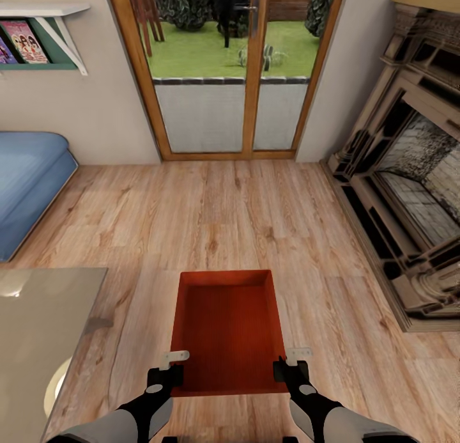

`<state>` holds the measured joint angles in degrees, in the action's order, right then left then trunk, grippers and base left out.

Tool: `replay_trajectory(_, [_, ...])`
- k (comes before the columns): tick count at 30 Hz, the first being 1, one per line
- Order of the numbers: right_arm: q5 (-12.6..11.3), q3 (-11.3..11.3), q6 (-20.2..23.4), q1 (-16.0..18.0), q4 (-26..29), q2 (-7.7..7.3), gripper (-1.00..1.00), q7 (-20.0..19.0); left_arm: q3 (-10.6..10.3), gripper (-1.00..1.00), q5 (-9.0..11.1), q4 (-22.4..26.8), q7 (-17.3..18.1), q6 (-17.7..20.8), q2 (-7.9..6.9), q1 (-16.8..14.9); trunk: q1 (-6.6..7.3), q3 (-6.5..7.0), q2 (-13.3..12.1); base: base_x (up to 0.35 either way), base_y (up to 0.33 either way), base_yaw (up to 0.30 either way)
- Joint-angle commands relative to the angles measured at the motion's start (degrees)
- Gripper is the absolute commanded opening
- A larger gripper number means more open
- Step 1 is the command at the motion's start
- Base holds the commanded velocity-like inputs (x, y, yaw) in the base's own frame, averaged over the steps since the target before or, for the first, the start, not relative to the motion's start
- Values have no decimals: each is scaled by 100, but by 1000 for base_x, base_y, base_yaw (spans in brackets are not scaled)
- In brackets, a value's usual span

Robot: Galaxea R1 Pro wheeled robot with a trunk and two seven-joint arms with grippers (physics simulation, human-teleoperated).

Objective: Move the two storage containers from the living room to the garage. In the garage, place one container on the floor and stack the other container on top of it (either order is fine).

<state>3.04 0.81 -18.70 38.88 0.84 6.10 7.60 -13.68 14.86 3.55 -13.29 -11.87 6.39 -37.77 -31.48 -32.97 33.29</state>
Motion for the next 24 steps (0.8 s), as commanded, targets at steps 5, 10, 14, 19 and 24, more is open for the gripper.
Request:
replay_trajectory(5, [56, -112, -9, 4, -4, 31, -100, 10, 23, -100, 25, -4, -42, -9, 3, -3, -2, 33, 6, 0, 0, -130])
replay_trajectory(10, [56, -112, -11, 3, -4, 31, -100, 9, 23, -100, 25, -4, -42, -9, 3, -3, -2, 72, 6, 0, 0, -131])
replay_trajectory(14, [56, -111, -11, 2, -6, 31, -100, 10, 23, -100, 25, -4, -42, -9, 3, -3, -2, 102, 6, 0, 0, -131])
replay_trajectory(19, [60, -112, -11, 2, -5, 27, -100, 6, 23, -100, 25, -4, -42, -9, 3, -3, -2, 127, 6, 0, 0, -87])
replay_trajectory(24, [57, -116, -11, -1, -7, 25, -100, 11, 23, -100, 25, -4, -42, -9, 4, -3, -2, 132, 6, 0, 0, -10])
